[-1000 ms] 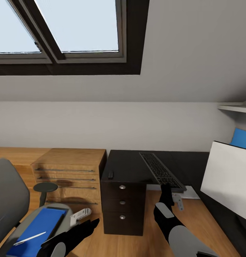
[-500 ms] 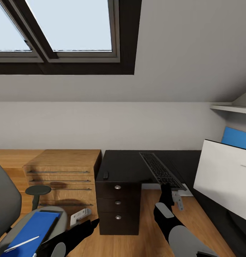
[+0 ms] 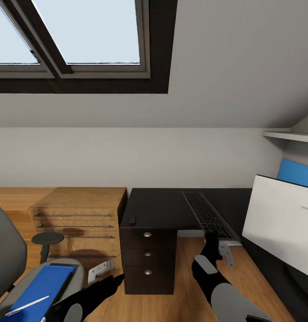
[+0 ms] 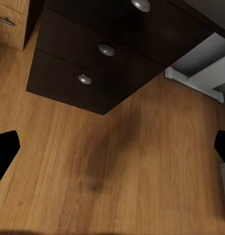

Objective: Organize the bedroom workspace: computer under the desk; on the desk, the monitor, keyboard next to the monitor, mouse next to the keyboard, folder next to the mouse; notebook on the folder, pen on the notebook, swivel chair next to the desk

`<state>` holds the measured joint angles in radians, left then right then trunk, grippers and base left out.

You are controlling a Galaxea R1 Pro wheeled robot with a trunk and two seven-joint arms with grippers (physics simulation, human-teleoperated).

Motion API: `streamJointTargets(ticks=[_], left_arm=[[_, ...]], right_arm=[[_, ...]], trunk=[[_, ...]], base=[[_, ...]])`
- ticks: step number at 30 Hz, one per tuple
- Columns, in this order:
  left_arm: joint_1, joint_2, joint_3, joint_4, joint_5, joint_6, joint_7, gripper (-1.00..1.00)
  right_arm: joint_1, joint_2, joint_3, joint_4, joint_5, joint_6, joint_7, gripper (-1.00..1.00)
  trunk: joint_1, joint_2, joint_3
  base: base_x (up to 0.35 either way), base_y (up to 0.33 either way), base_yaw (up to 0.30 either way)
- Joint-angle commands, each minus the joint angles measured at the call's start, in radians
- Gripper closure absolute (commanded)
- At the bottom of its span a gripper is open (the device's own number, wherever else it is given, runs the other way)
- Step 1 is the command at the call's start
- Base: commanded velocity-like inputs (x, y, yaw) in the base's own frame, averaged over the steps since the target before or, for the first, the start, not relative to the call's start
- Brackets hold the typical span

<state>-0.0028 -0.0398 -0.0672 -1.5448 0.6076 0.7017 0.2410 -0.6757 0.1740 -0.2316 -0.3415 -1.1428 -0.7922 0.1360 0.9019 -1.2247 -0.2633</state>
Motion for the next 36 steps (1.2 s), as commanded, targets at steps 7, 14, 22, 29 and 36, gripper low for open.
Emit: streamJointTargets(ticks=[7, 14, 22, 29, 36], left_arm=[[0.0, 0.0, 0.0, -0.001, 0.011, 0.002, 0.009, -1.0], [0.0, 0.0, 0.0, -0.001, 0.011, 0.002, 0.009, -1.0], [0.0, 0.0, 0.0, -0.001, 0.012, 0.002, 0.008, -1.0], [0.0, 0.0, 0.0, -0.001, 0.012, 0.003, 0.008, -1.0], [0.0, -0.001, 0.004, -0.006, 0.012, 0.004, 0.01, -1.0]], right_arm=[[-0.001, 0.001, -0.002, 0.011, -0.008, -0.034, 0.01, 1.0], [-0.001, 0.001, -0.002, 0.012, -0.008, -0.036, 0.01, 1.0], [-0.001, 0.001, -0.003, 0.012, -0.008, -0.036, 0.009, 1.0], [-0.001, 0.001, -0.003, 0.012, -0.009, -0.035, 0.009, 1.0], [-0.001, 0.001, -0.003, 0.012, -0.009, -0.031, 0.009, 1.0]], trunk=[[0.0, -0.001, -0.001], [0.0, -0.001, -0.001], [0.0, -0.001, -0.001], [0.0, -0.001, -0.001], [0.004, -0.008, -0.004]], base=[[0.0, 0.0, 0.0], [0.077, 0.0, 0.0], [0.202, 0.0, 0.0], [0.019, 0.0, 0.0], [0.001, 0.0, 0.0]])
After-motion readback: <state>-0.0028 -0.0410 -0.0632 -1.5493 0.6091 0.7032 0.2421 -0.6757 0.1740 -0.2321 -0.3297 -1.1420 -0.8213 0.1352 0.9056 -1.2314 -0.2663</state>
